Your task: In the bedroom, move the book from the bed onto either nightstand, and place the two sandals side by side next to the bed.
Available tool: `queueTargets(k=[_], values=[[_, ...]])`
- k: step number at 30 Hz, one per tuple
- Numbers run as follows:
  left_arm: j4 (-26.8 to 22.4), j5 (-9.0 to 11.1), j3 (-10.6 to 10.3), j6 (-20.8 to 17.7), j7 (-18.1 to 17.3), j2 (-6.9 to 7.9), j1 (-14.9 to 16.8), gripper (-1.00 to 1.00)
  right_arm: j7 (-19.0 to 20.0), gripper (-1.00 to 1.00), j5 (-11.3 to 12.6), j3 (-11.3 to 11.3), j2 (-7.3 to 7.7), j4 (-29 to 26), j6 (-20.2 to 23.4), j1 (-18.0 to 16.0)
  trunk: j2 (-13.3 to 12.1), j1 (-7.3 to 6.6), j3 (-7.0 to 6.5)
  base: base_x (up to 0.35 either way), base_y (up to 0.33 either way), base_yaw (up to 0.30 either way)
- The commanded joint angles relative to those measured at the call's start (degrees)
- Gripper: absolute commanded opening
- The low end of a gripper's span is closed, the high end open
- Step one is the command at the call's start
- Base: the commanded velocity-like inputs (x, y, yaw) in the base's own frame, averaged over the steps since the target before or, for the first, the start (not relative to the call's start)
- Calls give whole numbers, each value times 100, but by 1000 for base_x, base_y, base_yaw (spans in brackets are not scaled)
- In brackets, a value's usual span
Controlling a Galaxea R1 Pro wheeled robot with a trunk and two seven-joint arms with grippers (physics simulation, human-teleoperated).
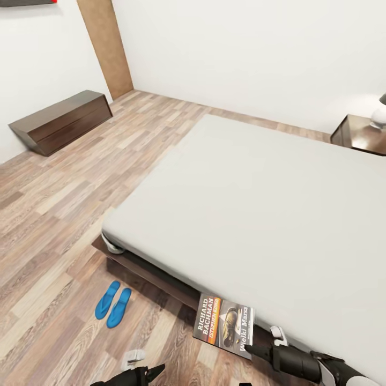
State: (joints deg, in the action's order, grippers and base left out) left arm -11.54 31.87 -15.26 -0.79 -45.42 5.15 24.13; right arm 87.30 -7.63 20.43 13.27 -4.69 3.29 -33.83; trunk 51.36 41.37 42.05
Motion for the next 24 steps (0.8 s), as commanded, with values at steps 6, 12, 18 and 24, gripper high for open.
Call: queueTargets(k=[6,12,18,24], values=[[2,56,-47,-9,-11,4,4,100,23,-100,-54,58,0,-5,31,-2,3,0,4,0,0,287],[2,56,-47,-9,-11,4,4,100,18,-100,-54,58,0,-5,31,-2,3,0,4,0,0,287],[2,56,-47,-9,-11,4,4,100,15,-100,-54,58,0,-5,31,-2,3,0,4,0,0,287],[2,56,-47,-9,-11,4,4,100,15,-100,-53,58,0,-5,31,0,3,0,4,0,0,287]])
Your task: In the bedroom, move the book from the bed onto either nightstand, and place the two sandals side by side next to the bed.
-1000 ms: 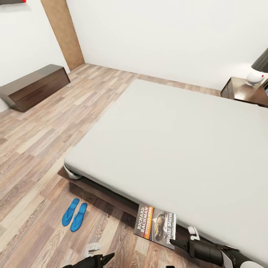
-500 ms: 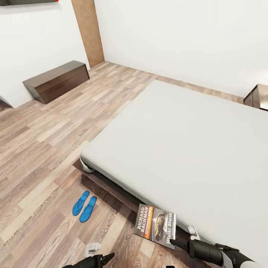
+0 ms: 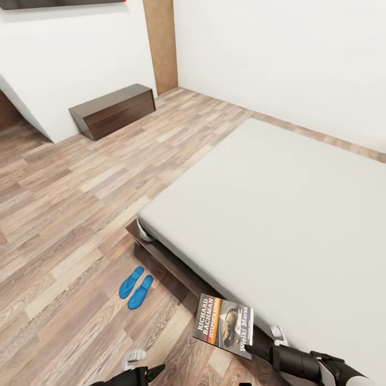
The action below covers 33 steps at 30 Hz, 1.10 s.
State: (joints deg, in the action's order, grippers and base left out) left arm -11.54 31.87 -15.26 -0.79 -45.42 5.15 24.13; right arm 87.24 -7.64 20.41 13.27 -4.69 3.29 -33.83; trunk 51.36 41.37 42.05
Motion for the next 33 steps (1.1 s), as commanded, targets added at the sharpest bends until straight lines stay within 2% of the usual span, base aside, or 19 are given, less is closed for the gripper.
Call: queueTargets(k=[1,33], values=[[2,56,-47,-9,-11,4,4,100,21,-100,-53,59,0,-5,31,0,3,0,4,0,0,287],[2,56,-47,-9,-11,4,4,100,13,-100,-52,59,0,-5,40,-2,3,0,4,0,0,287]])
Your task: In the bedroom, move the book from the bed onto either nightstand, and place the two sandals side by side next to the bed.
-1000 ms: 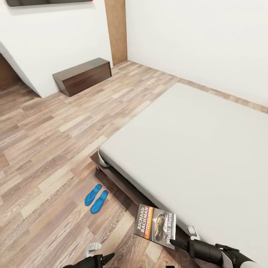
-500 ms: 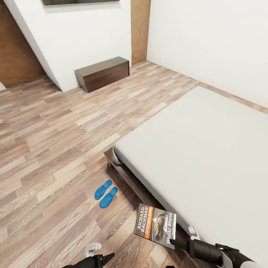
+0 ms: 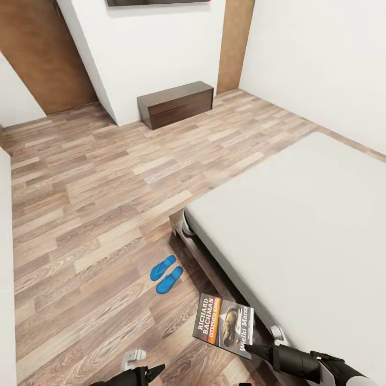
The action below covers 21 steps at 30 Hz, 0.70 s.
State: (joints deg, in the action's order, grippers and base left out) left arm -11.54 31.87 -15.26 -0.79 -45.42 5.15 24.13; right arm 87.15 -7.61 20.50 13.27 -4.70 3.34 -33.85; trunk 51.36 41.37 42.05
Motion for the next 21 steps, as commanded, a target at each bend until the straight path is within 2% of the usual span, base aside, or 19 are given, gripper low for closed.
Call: queueTargets(k=[1,21], values=[[2,56,-48,-9,-11,4,4,100,21,-100,-54,50,0,-5,35,-1,3,1,4,0,0,287],[2,56,-48,-9,-11,4,4,100,21,-100,-53,50,0,-5,35,1,3,1,4,0,0,287]])
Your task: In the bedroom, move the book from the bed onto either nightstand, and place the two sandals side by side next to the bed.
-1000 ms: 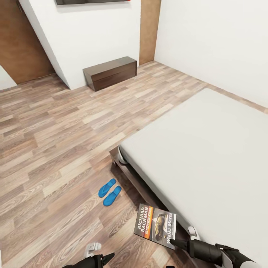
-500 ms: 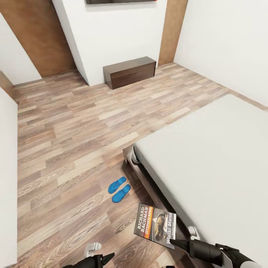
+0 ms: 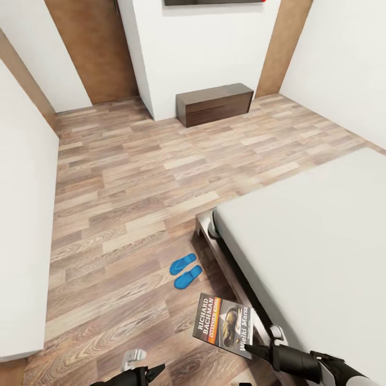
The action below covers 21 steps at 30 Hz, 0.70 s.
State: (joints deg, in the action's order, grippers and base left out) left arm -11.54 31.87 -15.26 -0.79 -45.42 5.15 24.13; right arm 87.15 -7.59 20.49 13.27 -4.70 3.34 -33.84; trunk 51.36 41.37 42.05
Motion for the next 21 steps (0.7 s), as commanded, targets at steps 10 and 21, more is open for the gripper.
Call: queueTargets(k=[10,21], values=[[2,57,-48,-9,-11,4,4,100,21,-100,-55,51,0,-5,35,0,3,1,4,0,0,287],[2,57,-48,-9,-11,4,4,100,21,-100,-54,51,0,-5,35,0,3,1,4,0,0,287]])
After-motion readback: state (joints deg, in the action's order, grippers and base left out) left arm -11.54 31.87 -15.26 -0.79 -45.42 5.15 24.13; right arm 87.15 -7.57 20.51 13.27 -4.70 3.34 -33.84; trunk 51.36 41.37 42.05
